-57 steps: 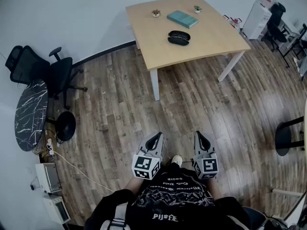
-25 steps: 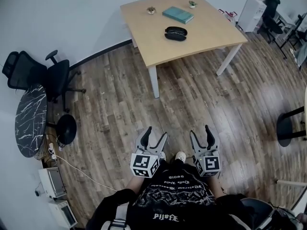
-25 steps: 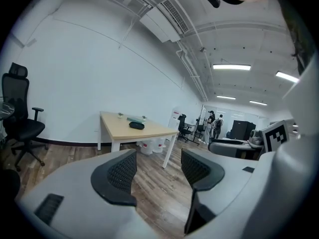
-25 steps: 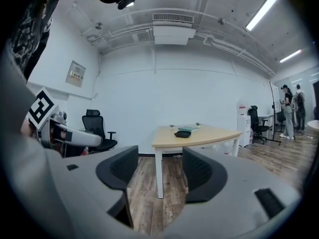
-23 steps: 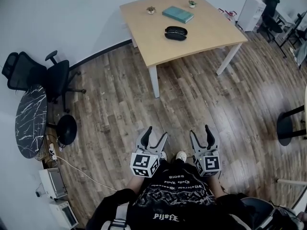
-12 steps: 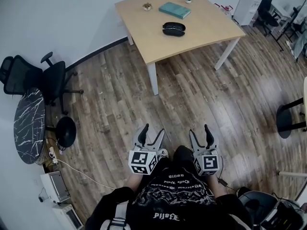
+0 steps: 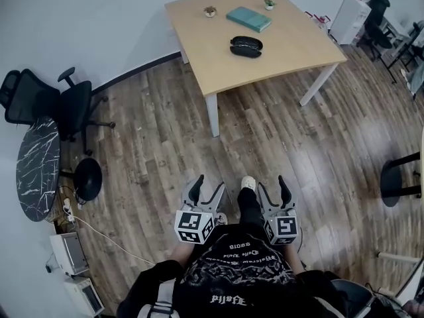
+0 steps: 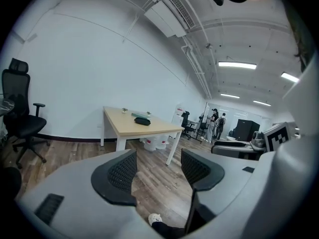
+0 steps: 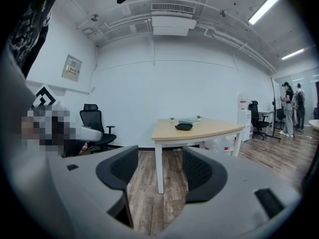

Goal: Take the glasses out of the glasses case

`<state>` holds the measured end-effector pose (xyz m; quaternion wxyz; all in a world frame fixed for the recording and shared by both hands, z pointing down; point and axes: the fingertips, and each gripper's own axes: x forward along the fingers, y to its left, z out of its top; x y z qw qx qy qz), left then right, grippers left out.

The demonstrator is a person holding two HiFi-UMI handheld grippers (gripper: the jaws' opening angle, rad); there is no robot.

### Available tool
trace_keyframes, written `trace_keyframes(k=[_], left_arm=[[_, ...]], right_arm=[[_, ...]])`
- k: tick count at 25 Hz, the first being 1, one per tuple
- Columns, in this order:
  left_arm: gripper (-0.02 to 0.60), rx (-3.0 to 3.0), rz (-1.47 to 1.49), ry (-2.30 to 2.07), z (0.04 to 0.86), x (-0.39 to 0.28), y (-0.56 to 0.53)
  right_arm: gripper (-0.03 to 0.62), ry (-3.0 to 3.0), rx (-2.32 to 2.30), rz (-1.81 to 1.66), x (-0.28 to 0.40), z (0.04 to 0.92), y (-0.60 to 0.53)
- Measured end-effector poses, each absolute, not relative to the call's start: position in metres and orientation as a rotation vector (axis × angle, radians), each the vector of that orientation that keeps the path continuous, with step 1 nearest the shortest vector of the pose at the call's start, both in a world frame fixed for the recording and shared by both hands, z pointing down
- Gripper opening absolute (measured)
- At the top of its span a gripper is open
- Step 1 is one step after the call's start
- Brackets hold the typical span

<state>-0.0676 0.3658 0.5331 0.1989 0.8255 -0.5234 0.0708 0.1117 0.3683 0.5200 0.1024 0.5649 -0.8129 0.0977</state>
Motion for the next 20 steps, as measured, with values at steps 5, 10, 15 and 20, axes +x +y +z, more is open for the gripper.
trace_keyframes(k=[5,10,15,20], left_arm=[[0.285,2.272,0.208,-1.515,0.536,-0.051,0.32],[0.285,2.238,0.222,-1.533,0.54,-0.029,0.268],[0.285,2.234,0.199,-1.583,0.53,0.0,0.214],[0.285,2.205,0.211,-1.63,0.528,0.021,0.184]], right_arm=[[0.287,-2.429,1.575,0.289,0.125,0.527,0.309],[0.287,-2.468,1.519,0.297,0.142,0.528,0.243],[0.287,-2.503,1.475,0.319,0.168,0.529,0.185],[0.287,-2.544,1.425,0.324,0.186,0.528,0.146]])
